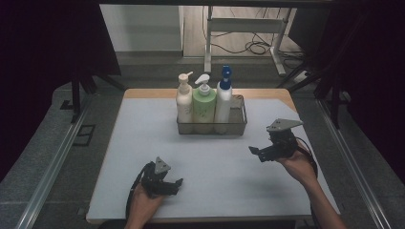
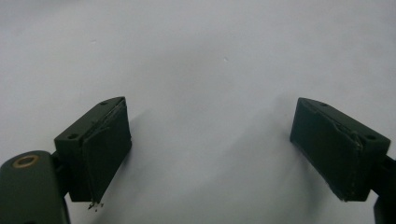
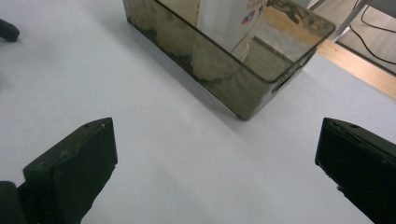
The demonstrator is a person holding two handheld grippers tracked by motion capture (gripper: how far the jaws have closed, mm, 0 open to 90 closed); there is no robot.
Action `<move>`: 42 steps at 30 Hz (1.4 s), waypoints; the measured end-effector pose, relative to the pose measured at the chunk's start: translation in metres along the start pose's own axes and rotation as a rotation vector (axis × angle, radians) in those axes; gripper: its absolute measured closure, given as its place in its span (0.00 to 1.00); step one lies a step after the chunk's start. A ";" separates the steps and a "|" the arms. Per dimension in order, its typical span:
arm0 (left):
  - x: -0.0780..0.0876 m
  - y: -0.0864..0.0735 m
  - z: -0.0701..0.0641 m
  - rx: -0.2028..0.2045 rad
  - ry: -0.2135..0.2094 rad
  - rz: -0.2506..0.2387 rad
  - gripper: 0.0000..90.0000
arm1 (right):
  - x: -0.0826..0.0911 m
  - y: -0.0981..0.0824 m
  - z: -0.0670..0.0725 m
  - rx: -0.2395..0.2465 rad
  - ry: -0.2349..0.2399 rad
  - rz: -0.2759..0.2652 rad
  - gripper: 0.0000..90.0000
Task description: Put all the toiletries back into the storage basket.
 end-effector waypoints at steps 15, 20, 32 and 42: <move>0.000 0.000 0.000 -0.001 -0.001 0.003 0.14 | 0.014 -0.054 0.001 -0.047 -0.024 0.018 0.00; 0.000 0.000 0.000 -0.001 -0.001 0.003 0.14 | 0.011 -0.077 0.004 -0.054 -0.028 0.036 0.00; 0.000 0.000 0.000 -0.002 -0.001 0.003 0.14 | -0.002 -0.131 0.013 -0.104 -0.020 0.085 0.00; 0.000 0.000 0.000 -0.001 -0.001 0.004 0.14 | -0.004 -0.134 0.013 -0.130 -0.009 0.105 0.00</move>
Point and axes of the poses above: each handheld gripper's, and its own axes: x roughly backward along the jaws, y roughly out of its top, z roughly to its left, the point moved 8 cm from there along -x, roughly forward along the jaws, and after that the axes turned 9 degrees about -z, right-handed, at the moved point
